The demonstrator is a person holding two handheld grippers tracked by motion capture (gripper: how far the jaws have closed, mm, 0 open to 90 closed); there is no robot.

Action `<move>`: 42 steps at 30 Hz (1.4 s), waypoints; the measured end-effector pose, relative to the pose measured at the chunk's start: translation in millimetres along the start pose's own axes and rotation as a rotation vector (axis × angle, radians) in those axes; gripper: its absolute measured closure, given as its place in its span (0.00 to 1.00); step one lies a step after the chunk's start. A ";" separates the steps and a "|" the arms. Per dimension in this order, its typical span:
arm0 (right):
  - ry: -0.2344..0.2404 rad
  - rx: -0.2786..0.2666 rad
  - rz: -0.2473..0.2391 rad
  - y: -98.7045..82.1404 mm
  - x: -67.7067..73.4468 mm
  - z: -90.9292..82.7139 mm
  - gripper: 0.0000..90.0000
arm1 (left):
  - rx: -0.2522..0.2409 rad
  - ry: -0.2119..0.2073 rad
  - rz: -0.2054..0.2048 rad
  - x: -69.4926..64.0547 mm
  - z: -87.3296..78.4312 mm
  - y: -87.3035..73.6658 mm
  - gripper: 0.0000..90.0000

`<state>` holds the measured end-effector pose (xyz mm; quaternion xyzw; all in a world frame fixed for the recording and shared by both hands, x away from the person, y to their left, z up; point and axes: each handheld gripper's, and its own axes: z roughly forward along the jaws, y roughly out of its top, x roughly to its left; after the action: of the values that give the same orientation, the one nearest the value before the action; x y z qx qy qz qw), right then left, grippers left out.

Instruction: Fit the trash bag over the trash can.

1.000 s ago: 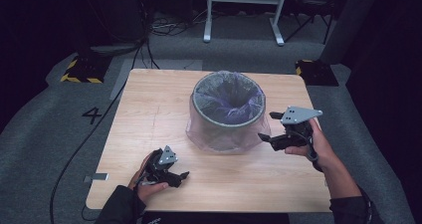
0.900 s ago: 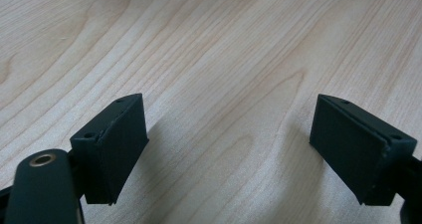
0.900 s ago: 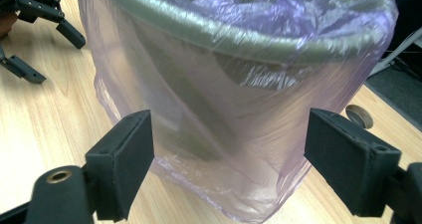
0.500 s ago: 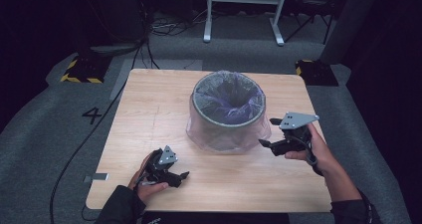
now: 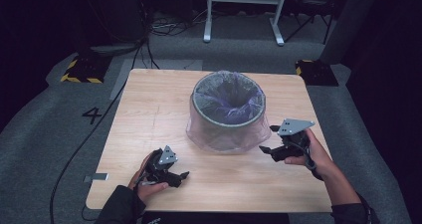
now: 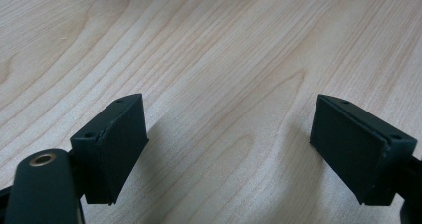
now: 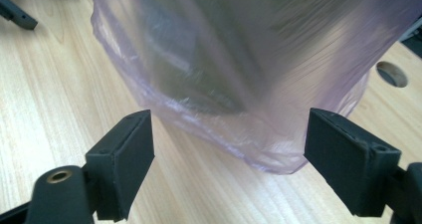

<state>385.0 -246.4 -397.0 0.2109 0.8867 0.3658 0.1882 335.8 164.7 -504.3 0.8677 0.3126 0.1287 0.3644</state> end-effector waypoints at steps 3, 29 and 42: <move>0.004 0.019 -0.005 -5.6 4.1 4.6 0.22 | 0.000 0.000 0.000 0.0 0.0 0.0 0.16; 0.034 0.095 0.058 -61.7 18.5 33.6 0.22 | 0.000 0.000 0.000 0.1 0.0 0.0 0.16; 0.027 0.104 0.111 -89.2 20.4 30.9 0.22 | 0.000 0.000 0.000 0.0 0.0 0.0 0.16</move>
<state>361.9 -275.8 -486.1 0.2641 0.8939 0.3321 0.1445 335.8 164.7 -504.3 0.8678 0.3124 0.1287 0.3645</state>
